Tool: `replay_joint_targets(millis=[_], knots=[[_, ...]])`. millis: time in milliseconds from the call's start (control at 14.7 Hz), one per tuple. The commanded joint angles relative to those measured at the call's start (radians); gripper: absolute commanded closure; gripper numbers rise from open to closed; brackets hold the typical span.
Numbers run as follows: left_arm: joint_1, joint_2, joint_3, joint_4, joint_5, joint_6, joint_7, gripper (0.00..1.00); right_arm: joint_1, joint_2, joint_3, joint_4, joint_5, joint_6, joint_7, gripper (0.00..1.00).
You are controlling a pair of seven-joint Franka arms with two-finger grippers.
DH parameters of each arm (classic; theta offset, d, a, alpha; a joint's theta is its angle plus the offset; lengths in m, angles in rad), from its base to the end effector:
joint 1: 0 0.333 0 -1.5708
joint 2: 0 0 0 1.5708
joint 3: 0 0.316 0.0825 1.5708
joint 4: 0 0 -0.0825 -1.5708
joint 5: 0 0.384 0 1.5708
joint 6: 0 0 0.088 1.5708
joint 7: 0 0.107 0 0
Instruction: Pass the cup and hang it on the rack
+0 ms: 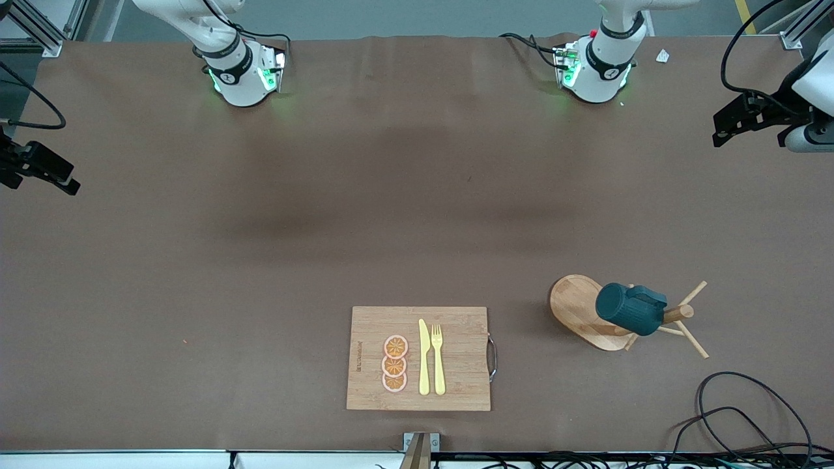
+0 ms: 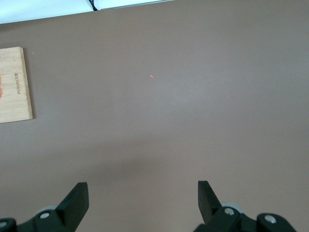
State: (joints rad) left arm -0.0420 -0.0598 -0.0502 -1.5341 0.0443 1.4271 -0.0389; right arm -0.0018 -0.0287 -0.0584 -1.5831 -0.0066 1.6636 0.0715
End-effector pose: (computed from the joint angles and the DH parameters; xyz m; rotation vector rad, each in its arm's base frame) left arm 0.5188 -0.0436 0.6615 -3.0900 0.0739 0.0682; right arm 0.5541 -0.0346 0.6432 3.1259 -0.2058 0.1712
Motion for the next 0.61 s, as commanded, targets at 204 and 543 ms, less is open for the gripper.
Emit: replay_joint_targets(millis=[204,543], knots=[[-0.012,-0.054,0.012,-0.060,-0.012,0.004,-0.009,0.00,-0.001,-0.014,0.002,-0.011,-0.004,0.005,0.005,0.00],[-0.004,-0.058,0.010,-0.058,-0.014,0.003,0.010,0.00,-0.001,-0.014,0.002,-0.011,-0.003,0.005,0.005,0.00]])
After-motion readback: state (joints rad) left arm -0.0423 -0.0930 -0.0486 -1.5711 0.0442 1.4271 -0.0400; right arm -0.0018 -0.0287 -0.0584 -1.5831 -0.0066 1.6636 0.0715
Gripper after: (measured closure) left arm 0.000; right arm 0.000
